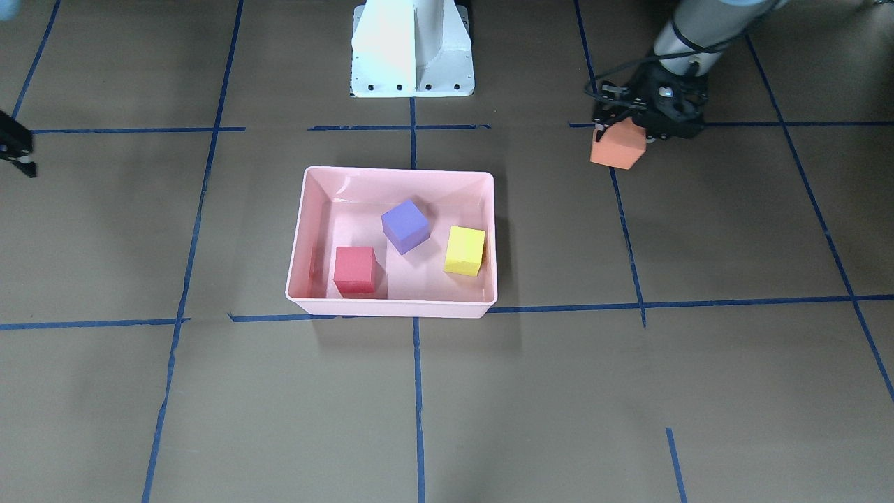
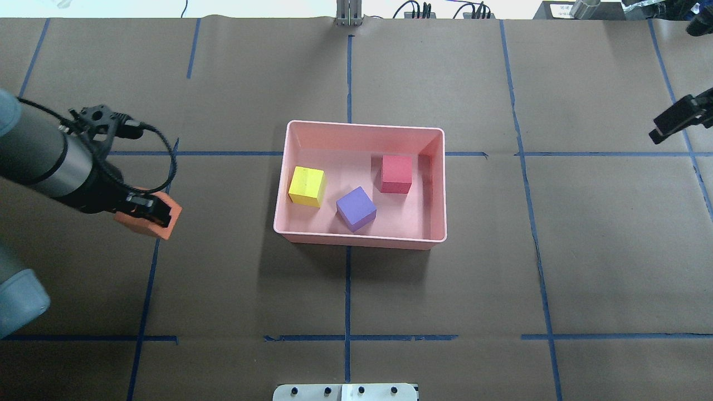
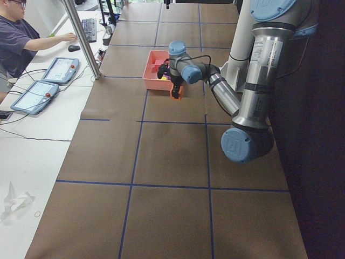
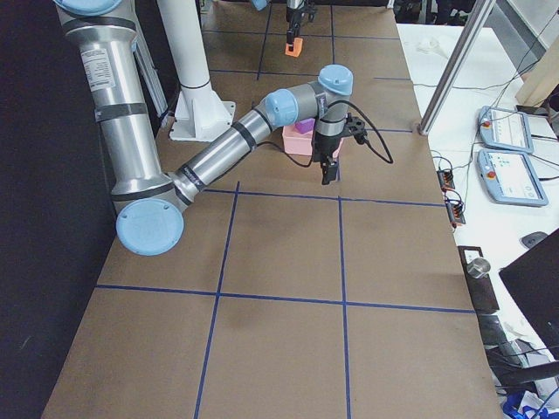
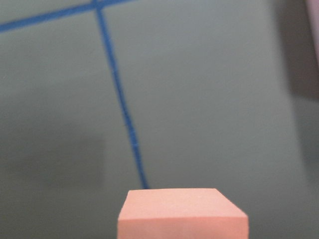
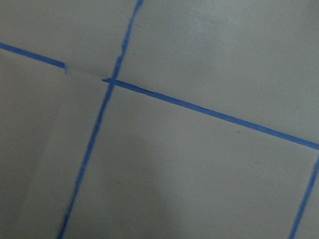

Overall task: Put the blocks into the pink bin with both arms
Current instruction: 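Close the left gripper on the orange cube and lift it, then carry the orange cube into the pink bin and release it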

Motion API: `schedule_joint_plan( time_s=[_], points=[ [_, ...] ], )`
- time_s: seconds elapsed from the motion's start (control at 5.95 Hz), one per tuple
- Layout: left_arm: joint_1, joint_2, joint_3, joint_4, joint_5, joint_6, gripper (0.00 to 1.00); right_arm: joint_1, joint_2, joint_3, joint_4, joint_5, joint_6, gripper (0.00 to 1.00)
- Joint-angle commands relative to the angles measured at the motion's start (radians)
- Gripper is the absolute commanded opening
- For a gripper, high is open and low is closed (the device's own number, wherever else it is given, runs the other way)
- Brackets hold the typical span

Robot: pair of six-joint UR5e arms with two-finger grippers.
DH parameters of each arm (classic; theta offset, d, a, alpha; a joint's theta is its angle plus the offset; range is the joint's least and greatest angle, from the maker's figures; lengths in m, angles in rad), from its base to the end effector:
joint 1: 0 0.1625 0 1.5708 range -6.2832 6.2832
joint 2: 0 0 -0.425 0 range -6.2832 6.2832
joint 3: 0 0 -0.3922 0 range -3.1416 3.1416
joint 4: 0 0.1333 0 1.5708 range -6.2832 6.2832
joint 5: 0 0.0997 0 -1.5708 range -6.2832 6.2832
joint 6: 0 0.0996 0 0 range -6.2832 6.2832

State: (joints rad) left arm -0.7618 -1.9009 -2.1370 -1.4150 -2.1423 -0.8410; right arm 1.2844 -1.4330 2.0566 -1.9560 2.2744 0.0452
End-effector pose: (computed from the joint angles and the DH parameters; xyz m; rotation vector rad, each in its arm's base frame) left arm 0.3162 -0.4114 0.2528 0.0882 0.8980 0.1817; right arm -0.0728 -0.4910 0.4047 0.1102 -0.7313 -0.3140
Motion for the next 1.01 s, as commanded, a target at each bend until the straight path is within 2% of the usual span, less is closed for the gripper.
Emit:
schedule_joint_plan(
  time_s=[0.0, 0.17, 0.34, 0.5, 0.67, 0.84],
  points=[
    [0.030, -0.392, 0.178, 0.186, 0.027, -0.170, 0.46, 0.126, -0.134, -0.003, 0.000, 0.039, -0.242, 1.00],
    [0.068, -0.549, 0.351, 0.180, 0.086, -0.218, 0.46, 0.174, -0.185, -0.006, 0.000, 0.039, -0.321, 1.00],
    [0.075, -0.714, 0.546, 0.173, 0.091, -0.263, 0.51, 0.197, -0.201, -0.012, 0.000, 0.039, -0.346, 1.00],
    [0.075, -0.743, 0.604, 0.141, 0.090, -0.260, 1.00, 0.197, -0.198, -0.015, 0.000, 0.039, -0.340, 1.00],
    [0.070, -0.718, 0.589, 0.139, 0.091, -0.251, 1.00, 0.197, -0.195, -0.019, 0.000, 0.039, -0.340, 1.00],
    [0.067, -0.654, 0.519, 0.140, 0.091, -0.212, 1.00, 0.197, -0.202, -0.018, 0.002, 0.039, -0.343, 1.00]
  ],
)
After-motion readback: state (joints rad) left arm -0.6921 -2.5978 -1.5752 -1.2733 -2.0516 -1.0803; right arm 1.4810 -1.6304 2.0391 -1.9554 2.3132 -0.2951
